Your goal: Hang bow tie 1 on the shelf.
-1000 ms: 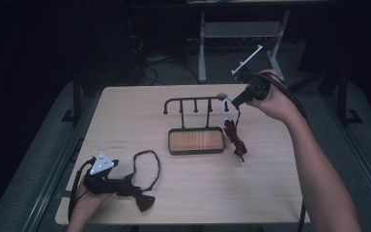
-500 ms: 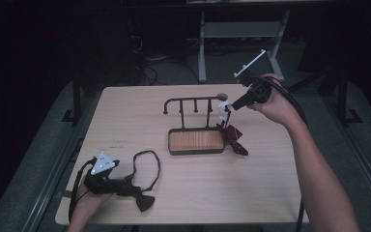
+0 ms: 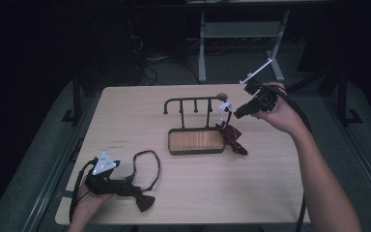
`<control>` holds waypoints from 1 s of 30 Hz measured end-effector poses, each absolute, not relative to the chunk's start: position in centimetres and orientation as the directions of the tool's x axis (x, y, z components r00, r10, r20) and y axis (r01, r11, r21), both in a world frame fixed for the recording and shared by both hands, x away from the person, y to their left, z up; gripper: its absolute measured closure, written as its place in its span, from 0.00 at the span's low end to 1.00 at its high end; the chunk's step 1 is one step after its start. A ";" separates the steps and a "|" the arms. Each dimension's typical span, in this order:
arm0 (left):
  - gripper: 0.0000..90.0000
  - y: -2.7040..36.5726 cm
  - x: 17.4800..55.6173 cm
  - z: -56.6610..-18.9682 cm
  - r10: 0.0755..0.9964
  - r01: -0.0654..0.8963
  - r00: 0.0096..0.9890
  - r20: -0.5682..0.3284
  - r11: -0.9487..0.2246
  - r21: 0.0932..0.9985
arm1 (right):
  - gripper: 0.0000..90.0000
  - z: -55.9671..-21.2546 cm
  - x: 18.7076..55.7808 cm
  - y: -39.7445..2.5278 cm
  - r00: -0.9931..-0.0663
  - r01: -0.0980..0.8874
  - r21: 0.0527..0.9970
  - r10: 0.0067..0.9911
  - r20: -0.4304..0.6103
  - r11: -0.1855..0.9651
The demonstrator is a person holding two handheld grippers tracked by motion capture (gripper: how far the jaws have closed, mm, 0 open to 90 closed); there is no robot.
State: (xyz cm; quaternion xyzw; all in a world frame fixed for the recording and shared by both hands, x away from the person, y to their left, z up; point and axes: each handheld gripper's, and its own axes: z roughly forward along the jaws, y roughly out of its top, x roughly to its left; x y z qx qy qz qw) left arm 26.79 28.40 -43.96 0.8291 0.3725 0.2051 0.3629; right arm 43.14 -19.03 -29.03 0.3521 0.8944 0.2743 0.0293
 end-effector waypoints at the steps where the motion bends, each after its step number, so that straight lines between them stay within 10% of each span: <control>1: 0.27 28.4 26.8 -44.0 0.766 0.469 0.639 0.070 -0.460 0.754 | 0.78 -29.2 43.0 -19.1 -0.750 0.616 0.511 0.645 0.147 0.600; 30: 0.27 28.4 26.7 -43.8 0.772 0.461 0.631 0.073 -0.448 0.766 | 0.62 -34.0 39.7 -20.6 -0.762 0.614 0.512 0.619 0.187 0.601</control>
